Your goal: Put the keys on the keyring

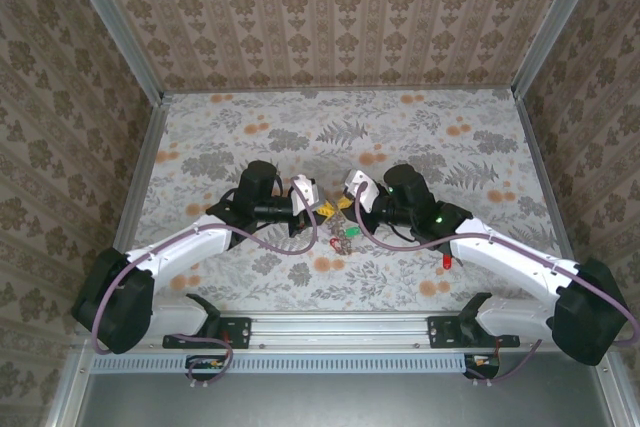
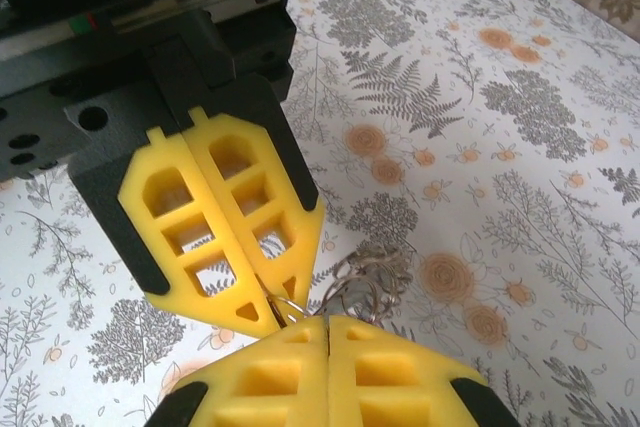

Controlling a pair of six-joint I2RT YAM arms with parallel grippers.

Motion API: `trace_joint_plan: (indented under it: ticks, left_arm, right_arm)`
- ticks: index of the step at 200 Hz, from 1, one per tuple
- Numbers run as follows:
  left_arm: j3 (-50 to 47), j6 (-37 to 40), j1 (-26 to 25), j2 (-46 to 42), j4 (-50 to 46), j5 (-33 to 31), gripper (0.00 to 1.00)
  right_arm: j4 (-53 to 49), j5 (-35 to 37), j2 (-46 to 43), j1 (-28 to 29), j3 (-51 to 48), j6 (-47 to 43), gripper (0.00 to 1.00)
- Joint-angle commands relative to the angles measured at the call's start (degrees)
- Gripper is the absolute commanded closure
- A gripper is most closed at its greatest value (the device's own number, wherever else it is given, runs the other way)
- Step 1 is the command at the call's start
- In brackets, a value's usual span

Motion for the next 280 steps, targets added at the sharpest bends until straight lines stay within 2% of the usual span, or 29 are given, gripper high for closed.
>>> trace_joint_plan:
  ticks: [1,49,71,89,132,178,195,236,280]
  left_arm:
    - [-0.1,0.3,-0.6,-0.5,2.0,4.0,1.00]
    - [-0.4,1.3,-0.7,-0.1,3.7,3.2,1.00]
    - [-0.7,1.5,-0.7,0.1,3.9,3.1,1.00]
    - [-0.9,1.5,-0.8,0.0,4.0,3.1,1.00]
    - [-1.2,1.9,-0.7,0.1,3.9,2.7,1.00]
    - [-0.8,2.7,-0.7,0.1,3.2,3.4,1.00]
    - [-0.5,3.0,-0.7,0.0,2.8,3.7,1.00]
    - [0.0,3.5,-0.7,0.2,2.0,4.4,1.00]
    - [0.3,3.9,-0.7,0.1,0.9,4.9,1.00]
  right_arm:
    - [-2.0,4.3,-0.7,-0.5,-0.9,-1.3,0.92]
    - [-2.2,3.0,1.6,-0.7,-0.2,0.7,0.82]
    - [-1.8,3.3,1.8,-1.7,-0.2,2.2,0.81]
    - [-2.4,3.3,1.6,-2.4,-0.4,3.0,0.73]
    - [-1.8,1.2,-2.2,-3.8,-2.5,1.5,0.71]
    - [-2.7,-4.7,-6.2,-4.1,-4.3,-6.0,0.71]
    - [-3.0,-9.5,-5.8,-4.1,-4.0,-9.5,0.70]
    - [-2.8,-13.5,-2.7,-4.0,-1.3,-10.8,0.70]
    - [-1.9,-13.1,0.1,-4.0,-0.2,-12.9,0.70]
